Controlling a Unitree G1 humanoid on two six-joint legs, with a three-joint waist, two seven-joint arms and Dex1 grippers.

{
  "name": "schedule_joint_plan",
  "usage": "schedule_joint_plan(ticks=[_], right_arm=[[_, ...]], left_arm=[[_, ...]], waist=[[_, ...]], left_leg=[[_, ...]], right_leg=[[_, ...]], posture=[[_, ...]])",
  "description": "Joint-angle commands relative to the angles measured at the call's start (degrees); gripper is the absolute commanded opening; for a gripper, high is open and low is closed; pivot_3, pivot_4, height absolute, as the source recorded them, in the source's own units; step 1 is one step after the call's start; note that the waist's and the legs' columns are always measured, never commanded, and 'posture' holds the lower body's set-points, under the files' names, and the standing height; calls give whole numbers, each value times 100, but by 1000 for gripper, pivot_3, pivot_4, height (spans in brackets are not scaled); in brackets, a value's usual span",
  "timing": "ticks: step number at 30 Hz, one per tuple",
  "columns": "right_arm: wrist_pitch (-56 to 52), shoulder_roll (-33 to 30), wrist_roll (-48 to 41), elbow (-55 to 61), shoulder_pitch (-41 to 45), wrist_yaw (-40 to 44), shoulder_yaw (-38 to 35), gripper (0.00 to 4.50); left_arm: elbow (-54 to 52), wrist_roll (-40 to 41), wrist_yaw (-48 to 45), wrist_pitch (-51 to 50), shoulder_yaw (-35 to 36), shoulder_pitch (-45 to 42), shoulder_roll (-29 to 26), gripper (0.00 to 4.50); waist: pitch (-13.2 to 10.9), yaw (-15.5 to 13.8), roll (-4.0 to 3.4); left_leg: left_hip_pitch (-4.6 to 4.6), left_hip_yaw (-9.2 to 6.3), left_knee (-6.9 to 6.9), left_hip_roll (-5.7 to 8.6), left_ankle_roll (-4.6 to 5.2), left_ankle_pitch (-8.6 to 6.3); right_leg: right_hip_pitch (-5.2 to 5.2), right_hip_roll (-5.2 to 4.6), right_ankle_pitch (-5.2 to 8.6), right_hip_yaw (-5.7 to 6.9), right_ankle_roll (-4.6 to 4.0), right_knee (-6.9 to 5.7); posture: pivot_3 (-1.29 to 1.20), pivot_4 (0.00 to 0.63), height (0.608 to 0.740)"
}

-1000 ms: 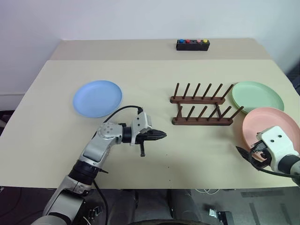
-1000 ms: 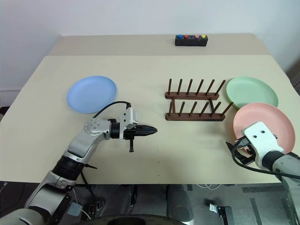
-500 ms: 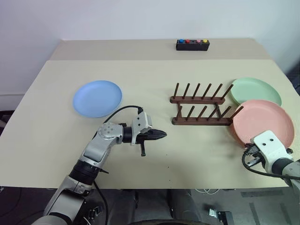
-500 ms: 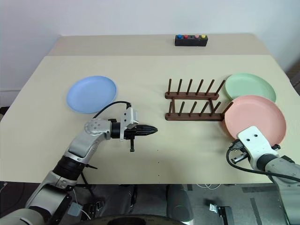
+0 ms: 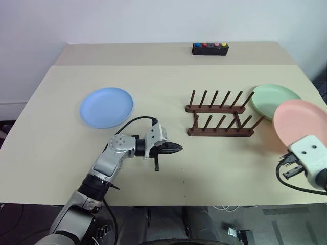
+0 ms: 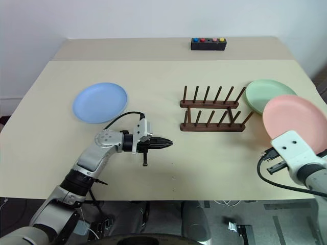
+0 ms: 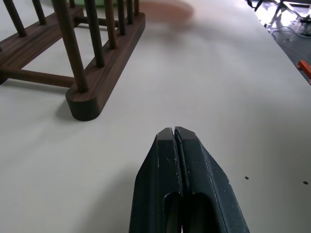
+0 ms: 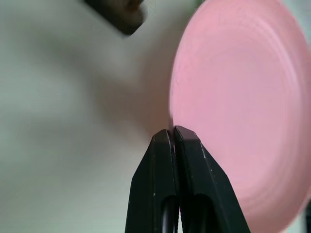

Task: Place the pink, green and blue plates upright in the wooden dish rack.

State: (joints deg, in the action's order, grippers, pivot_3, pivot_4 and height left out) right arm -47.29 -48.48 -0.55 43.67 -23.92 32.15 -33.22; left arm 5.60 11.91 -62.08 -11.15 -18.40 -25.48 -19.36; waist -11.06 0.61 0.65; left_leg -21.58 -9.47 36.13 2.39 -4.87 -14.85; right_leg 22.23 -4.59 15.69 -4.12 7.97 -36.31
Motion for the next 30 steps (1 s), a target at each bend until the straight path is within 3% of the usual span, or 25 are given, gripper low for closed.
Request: schedule_joint_plan(ticks=[1, 4, 12, 19, 23, 27, 30], right_arm=[[149, -185, 142, 207, 170, 135, -530, 32], [549, -341, 220, 141, 279, 293, -760, 32], [1614, -510, -1007, -682, 2179, 894, -778, 32], [1371, -175, -2871, -1854, 3867, 1283, -545, 32], [1053, 77, -4047, -2284, 4228, 1575, -736, 32], [747, 176, -4836, -2501, 4459, 1363, -878, 32], [764, 127, -4943, -2584, 4403, 1366, -759, 32]], left_arm=[[7, 3, -43, 152, -8, -115, 69, 0], [84, -18, -41, 198, -20, -154, 115, 0], [186, -38, 19, 278, -3, -182, 169, 0], [-84, 7, 190, 141, 121, -15, -1, 0], [-324, 48, 211, 43, 198, 212, -261, 0], [-467, 137, 277, -7, 348, 342, -404, 0], [-594, 160, 385, -105, 413, 384, -408, 0]], waist=[[-1, 0, 1], [-1, 2, 1], [-2, 11, 4], [-4, 16, 4], [-3, 18, 1], [-5, 10, -4], [-5, 8, -3]], left_leg=[[-1, 0, 0, 0, 0, 0], [0, 1, -1, 0, 0, 0], [2, 1, -5, -2, 0, 0], [-2, 0, -5, -1, 0, 0], [-3, 0, -12, -2, 1, 0], [-5, 0, -9, -2, 2, 0], [-4, -2, -8, -2, 2, 0]], right_leg=[[0, 0, 0, 0, 0, 0], [2, 0, 0, 0, 0, 0], [0, 1, 0, 2, 0, 0], [2, -2, -1, 1, -1, 5], [6, -1, -1, 1, -1, 4], [9, -3, -2, 0, -1, 2], [7, -2, -2, 1, -2, 1]], posture=[[0, 150, 740], [0, 150, 740], [0, 150, 740], [0, 150, 740], [0, 150, 740], [0, 150, 740], [0, 150, 740]])
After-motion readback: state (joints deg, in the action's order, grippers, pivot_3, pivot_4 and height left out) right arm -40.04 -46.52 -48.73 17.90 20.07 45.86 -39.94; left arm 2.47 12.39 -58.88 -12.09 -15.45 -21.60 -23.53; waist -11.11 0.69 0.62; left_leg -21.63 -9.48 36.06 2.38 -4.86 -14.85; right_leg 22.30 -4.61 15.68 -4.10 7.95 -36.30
